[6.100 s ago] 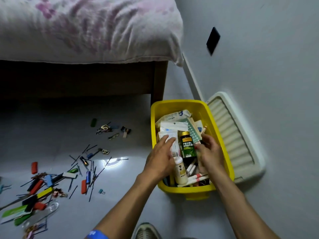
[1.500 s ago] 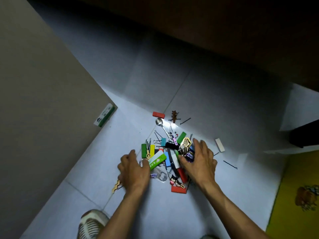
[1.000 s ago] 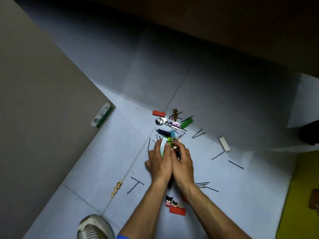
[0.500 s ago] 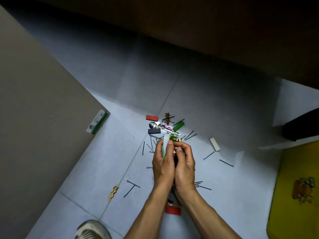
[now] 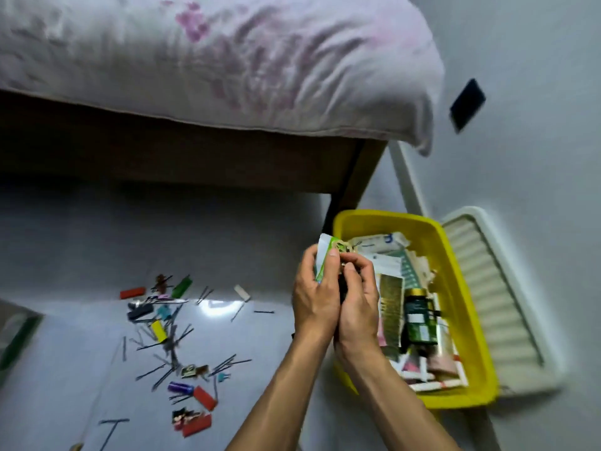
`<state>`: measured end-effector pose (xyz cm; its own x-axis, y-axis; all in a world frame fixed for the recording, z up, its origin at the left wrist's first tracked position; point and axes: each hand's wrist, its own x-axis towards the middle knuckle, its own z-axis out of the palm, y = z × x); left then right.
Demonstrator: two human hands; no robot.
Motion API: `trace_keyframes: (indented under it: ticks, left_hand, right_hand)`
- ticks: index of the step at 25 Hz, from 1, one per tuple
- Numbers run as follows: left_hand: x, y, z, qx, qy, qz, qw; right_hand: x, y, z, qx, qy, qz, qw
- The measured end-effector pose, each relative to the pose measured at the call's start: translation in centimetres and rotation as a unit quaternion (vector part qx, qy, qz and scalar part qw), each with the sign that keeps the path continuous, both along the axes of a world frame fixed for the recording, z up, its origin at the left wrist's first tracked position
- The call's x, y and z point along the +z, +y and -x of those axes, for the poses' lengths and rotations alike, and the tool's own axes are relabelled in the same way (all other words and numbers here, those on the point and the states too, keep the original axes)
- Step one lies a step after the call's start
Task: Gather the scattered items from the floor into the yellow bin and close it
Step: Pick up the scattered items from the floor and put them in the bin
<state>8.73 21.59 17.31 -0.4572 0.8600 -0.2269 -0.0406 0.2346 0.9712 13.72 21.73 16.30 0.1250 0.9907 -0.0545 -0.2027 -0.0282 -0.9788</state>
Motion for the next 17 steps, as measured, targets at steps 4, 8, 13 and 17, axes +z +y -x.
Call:
trace_keyframes:
  ticks: [4,8,13,17]
  left_hand:
    - [0.7,1.7,-8.7,-0.112,-0.027,-0.007,0.993]
    - [-1.9,2.0,-11.3,-0.164,-0.045,0.074,0.983]
    - [-2.8,2.2,-9.5,-0.121,-0.016,0.059,0.991]
    - [-1.9,1.9,-7.6,-0.113,0.018,0.018,0.993]
  right_hand:
    - [0.8,0.8,-9.4,-0.069,-0.003,0.019,0.997]
    - [-0.3,1.2,-14.0,-0.054,-0.012,0.118,0.991]
    - [0.3,1.9,-16.3,-0.006,-0.090,0.154,0.984]
    - [2.0,1.8,-14.0,0.036,-0.149,0.087,0.984]
